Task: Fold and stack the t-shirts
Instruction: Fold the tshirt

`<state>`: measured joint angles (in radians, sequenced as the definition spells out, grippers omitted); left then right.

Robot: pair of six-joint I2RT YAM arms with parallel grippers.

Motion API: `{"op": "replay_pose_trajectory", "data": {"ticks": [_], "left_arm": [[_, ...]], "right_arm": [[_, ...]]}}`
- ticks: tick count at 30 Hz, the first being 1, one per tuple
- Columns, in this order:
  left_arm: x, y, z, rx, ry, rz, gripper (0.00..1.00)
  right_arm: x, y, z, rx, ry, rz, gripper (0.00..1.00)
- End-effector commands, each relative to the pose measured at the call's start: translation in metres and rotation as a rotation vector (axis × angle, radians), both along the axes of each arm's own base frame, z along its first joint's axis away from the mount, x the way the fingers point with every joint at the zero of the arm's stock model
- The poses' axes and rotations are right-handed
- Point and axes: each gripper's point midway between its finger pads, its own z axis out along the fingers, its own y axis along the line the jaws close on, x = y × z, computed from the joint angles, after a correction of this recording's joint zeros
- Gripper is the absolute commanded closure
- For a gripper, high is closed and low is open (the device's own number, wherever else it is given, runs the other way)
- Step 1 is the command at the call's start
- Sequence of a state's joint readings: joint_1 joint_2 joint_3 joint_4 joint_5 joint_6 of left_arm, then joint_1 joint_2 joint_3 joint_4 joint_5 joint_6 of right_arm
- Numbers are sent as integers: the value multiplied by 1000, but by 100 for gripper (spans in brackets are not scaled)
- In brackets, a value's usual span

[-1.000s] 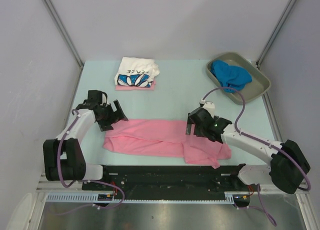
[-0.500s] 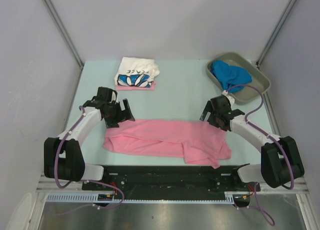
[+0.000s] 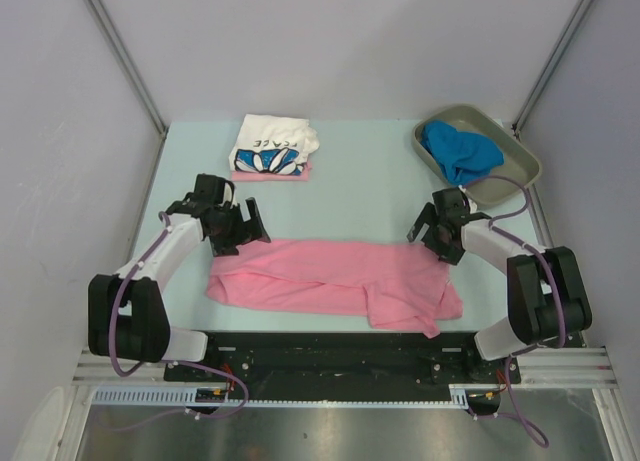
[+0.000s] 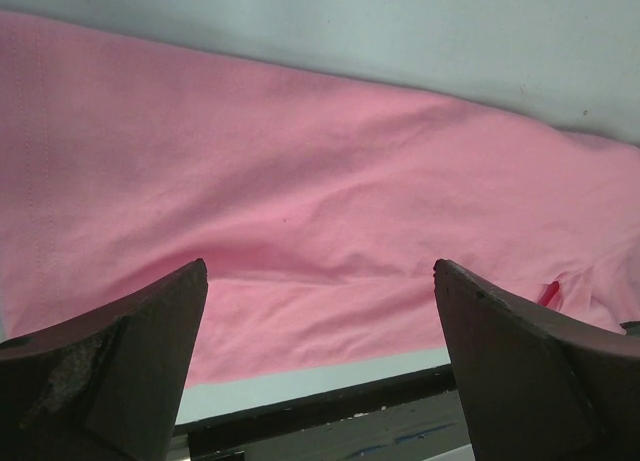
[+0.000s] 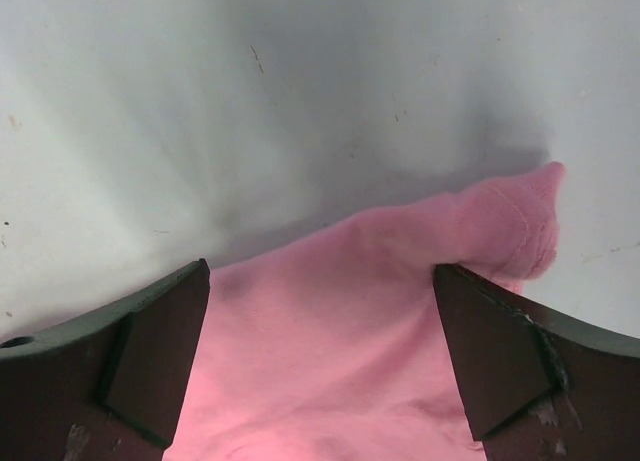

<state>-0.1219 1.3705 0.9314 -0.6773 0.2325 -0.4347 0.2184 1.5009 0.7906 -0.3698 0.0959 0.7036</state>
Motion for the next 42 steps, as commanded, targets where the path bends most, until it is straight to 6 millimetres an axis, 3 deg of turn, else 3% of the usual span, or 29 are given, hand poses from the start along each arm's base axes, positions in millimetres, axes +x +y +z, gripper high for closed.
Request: {"op": "replay_pose_trajectory", "data": {"ticks": [1, 6, 8, 10, 12, 13, 14, 18, 21, 22, 26, 30, 31, 33, 34, 36, 37, 39, 41, 42], "left_arm": [[14, -3, 13, -8, -55, -34, 0], [16, -3, 14, -2, -57, -48, 0], [17, -5, 16, -15, -61, -54, 0], [17, -8, 18, -29, -66, -61, 0], [18, -9, 20, -37, -68, -67, 0], [18, -9, 20, -38, -70, -68, 0], [18, -9, 21, -38, -72, -69, 0], [18, -10, 22, -43, -74, -75, 0], [17, -11, 22, -44, -75, -77, 0], [17, -10, 22, -41, -78, -78, 0], [18, -10, 23, -40, -80, -78, 0], [18, -10, 22, -41, -79, -76, 0], [18, -10, 23, -43, -79, -76, 0], [18, -10, 23, -46, -79, -73, 0], [18, -10, 23, -43, -81, -72, 0], [18, -10, 24, -42, -82, -68, 0], [18, -9, 24, -40, -83, -65, 0], [17, -9, 25, -43, -81, -62, 0], [19, -9, 29, -44, -92, -53, 0], [19, -9, 31, -46, -96, -50, 0]], "right_arm": [[-4, 14, -29, 55, 69, 17, 0], [-12, 17, -47, 19, 122, 64, 0], [-12, 20, -45, -2, 113, 83, 0], [-11, 20, -43, -17, 106, 100, 7], [-12, 21, -43, -33, 113, 117, 16], [-12, 20, -43, -35, 119, 120, 30], [-9, 22, -41, -39, 114, 126, 38], [-12, 26, -44, -65, 138, 160, 55], [-15, 29, -44, -98, 145, 183, 80], [-15, 30, -43, -106, 144, 185, 99], [-6, 32, -35, -143, 125, 196, 100], [17, 31, -20, -191, 75, 191, 100], [30, 32, -11, -189, 48, 180, 100], [41, 32, -12, -187, 60, 184, 100], [58, 34, -3, -183, 32, 174, 100], [70, 32, -8, -199, 45, 178, 100], [89, 35, 4, -190, 6, 167, 100], [102, 34, -4, -194, 27, 165, 100], [126, 38, 6, -174, 0, 158, 100], [132, 40, -2, -178, 12, 165, 100]]}}
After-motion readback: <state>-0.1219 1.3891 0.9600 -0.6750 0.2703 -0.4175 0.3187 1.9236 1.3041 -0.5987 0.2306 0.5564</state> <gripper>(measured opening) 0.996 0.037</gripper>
